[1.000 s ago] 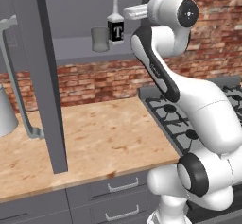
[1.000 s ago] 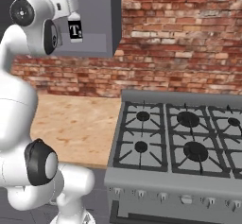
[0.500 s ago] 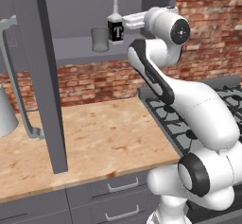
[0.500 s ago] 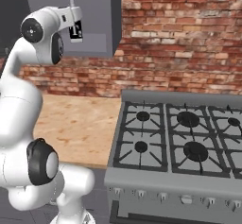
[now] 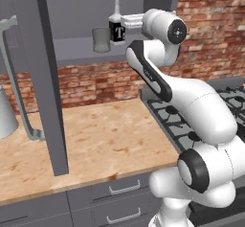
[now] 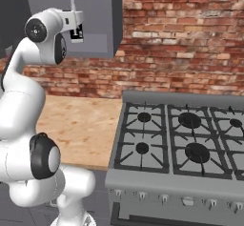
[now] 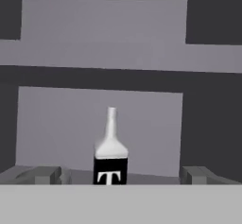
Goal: There is a bowl on the dining counter. Grab a lemon wedge from the fridge and place it in the bowl. Then get the liquor bottle and glass cup from the cabinet and place them next to the bowl.
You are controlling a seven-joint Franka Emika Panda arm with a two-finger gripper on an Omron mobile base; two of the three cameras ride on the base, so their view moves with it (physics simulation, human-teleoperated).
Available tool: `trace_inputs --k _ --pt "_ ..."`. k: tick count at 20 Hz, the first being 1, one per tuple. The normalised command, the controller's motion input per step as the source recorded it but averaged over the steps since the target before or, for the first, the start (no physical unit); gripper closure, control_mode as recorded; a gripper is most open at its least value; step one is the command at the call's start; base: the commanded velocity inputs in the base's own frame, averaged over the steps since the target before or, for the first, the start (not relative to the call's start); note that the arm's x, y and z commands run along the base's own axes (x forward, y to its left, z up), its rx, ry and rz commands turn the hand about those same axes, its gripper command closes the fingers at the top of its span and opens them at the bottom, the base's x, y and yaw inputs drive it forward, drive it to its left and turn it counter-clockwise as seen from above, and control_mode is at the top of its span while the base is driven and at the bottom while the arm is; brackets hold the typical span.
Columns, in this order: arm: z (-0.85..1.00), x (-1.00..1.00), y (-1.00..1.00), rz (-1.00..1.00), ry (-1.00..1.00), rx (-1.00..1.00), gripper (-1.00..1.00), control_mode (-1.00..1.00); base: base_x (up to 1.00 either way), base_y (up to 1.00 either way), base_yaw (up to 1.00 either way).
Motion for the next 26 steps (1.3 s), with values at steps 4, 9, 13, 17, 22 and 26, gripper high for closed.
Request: trace_inputs --k 4,9,13,17,22,26 --pt "0.00 0.08 0.16 -0.01 0.12 0.02 -1.00 -1.00 0.00 0.00 0.00" --pt "0.04 0.16 0.11 0.00 0.05 0.00 -1.00 -1.00 0.00 0.00 0.00" --pt "0.03 0.29 0.09 -0.01 0.02 0.00 -1.00 -1.00 0.00 0.00 0.00" --pt "0.00 0.36 0.07 -0.01 0.00 0.00 -1.00 -1.00 0.00 0.00 0.00" --pt "0.00 0.42 0.10 -0.02 0.00 0.00 -1.00 -1.00 0.00 0.00 0.00" --pt "0.00 0.42 0.16 -0.01 0.00 0.00 -1.00 -1.00 0.00 0.00 0.00"
